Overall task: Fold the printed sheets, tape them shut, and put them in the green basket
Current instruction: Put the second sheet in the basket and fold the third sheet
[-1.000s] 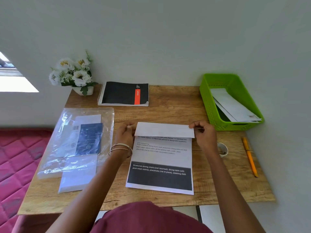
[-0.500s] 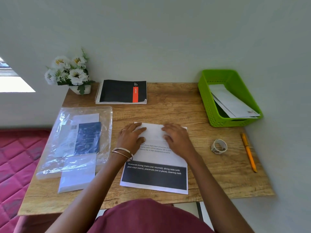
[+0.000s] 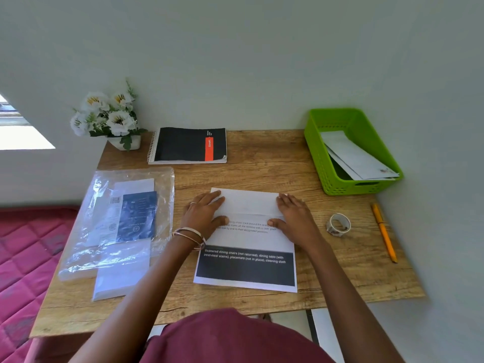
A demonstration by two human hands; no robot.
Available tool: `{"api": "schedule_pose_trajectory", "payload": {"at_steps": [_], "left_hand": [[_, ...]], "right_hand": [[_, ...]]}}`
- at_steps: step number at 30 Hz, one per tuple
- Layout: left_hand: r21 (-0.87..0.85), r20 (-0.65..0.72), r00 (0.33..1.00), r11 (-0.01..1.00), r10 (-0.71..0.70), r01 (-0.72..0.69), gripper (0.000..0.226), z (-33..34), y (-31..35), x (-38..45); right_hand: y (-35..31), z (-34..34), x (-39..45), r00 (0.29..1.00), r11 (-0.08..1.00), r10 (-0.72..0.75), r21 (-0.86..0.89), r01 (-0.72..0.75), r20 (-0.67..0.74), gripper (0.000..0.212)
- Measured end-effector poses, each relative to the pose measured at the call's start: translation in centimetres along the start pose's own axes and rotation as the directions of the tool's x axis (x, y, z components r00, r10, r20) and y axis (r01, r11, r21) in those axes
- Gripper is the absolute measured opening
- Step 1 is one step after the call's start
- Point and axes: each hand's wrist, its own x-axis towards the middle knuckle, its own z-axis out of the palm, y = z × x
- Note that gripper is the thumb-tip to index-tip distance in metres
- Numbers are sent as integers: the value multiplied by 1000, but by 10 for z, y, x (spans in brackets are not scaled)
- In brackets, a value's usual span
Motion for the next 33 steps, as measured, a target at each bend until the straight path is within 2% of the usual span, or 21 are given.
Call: {"api": "schedule_pose_trajectory", "payload": {"at_steps": [3, 6, 9, 12, 15, 17, 22, 25, 27, 29, 31, 33], "left_hand": [[40, 148, 989, 999, 26, -32, 73, -8, -7, -2], [67, 190, 981, 997, 30, -43, 79, -7, -10, -5], [74, 159, 987, 997, 1, -13, 75, -3, -8, -4], [64, 96, 995, 998, -35, 29, 70, 3, -5, -5], [40, 45, 998, 999, -34, 32, 65, 12, -6, -8], [49, 43, 999, 999, -14, 12, 62, 15, -8, -9], [21, 88, 996, 1000, 13, -15, 60, 16, -11, -6], [-13, 100, 995, 1000, 29, -28, 57, 16, -14, -4], [-86, 86, 996, 996, 29, -21, 52, 14, -15, -4], [-249, 86, 996, 968, 21, 1, 56, 10, -16, -3], [-424, 85, 996, 905, -5, 41, 64, 7, -16, -3], [-534, 81, 996, 842, -29, 68, 63, 2, -16, -5]], "right_hand": [[-2, -6, 9, 999, 999, 45, -22, -45, -8, 72], [-7, -10, 8, 993, 997, 39, -65, -47, -108, 61], [-17, -12, -7, 980, 988, -109, 87, 125, -164, 59], [-29, -10, -29, 949, 926, -310, 206, 316, -64, 70], [-32, -2, -44, 905, 902, -426, 86, 424, 3, 75], [-30, 3, -49, 886, 886, -463, -16, 463, -6, 71], [-28, 10, -53, 819, 819, -569, -143, 556, -71, 46], [-31, 15, -53, 744, 768, -640, -176, 616, -193, 26], [-34, 12, -51, 712, 768, -640, -224, 600, -289, 24], [-37, 5, -47, 690, 800, -600, -295, 523, -405, 22], [-41, -1, -40, 684, 863, -506, -321, 391, -525, 21], [-46, -1, -31, 710, 927, -372, -278, 252, -598, 27]]}}
